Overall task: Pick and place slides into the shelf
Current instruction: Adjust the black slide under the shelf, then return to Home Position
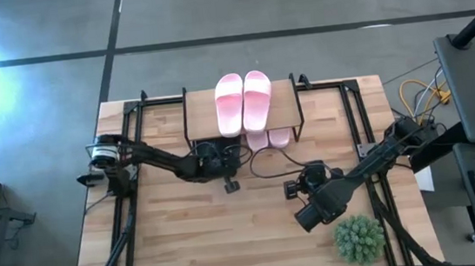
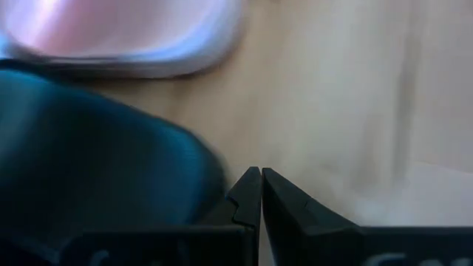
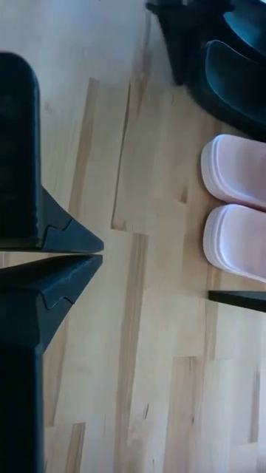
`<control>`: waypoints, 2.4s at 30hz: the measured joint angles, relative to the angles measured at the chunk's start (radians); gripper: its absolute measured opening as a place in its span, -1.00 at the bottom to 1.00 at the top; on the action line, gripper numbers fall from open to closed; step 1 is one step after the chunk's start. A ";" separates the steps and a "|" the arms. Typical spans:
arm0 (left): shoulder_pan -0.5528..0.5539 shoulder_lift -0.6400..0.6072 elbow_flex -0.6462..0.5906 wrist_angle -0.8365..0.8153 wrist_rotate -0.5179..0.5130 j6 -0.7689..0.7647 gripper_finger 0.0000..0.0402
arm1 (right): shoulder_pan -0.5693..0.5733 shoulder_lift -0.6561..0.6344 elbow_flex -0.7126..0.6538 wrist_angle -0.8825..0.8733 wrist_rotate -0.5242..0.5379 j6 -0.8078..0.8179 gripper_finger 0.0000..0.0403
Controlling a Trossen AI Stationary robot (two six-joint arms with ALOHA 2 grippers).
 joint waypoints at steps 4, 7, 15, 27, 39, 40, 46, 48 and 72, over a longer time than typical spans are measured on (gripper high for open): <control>0.006 -0.007 0.021 -0.035 -0.129 0.019 -1.00 | 0.000 0.000 0.000 0.000 0.000 0.000 -0.96; 0.013 -0.009 0.023 -0.042 -0.140 0.067 -1.00 | 0.000 0.000 -0.001 0.000 0.001 0.000 -0.96; -0.009 -0.046 0.023 -0.038 0.090 0.061 -1.00 | 0.000 0.000 -0.006 0.008 -0.002 -0.010 -0.96; -0.087 -0.499 0.019 0.203 0.737 -0.147 -1.00 | -0.185 -0.106 -0.021 0.791 -0.268 -1.159 -0.96; -0.051 -1.095 -0.277 0.076 0.430 -0.386 -1.00 | -0.225 -0.752 -0.380 0.588 -0.255 -1.208 -0.96; -0.051 -1.137 -0.303 0.083 0.376 -0.396 -1.00 | -0.242 -0.811 -0.425 0.607 -0.252 -1.199 -0.96; -0.051 -1.345 -0.424 0.090 0.267 -0.449 -1.00 | -0.304 -1.100 -0.526 0.503 -0.270 -0.918 -0.96; -0.052 -1.383 -0.458 0.142 0.270 -0.449 -1.00 | -0.287 -1.170 -0.551 0.515 -0.218 -0.910 -0.96; -0.046 -1.721 -0.862 0.367 0.543 -0.163 -1.00 | -0.277 -1.736 -1.029 1.228 -0.478 -1.652 -0.96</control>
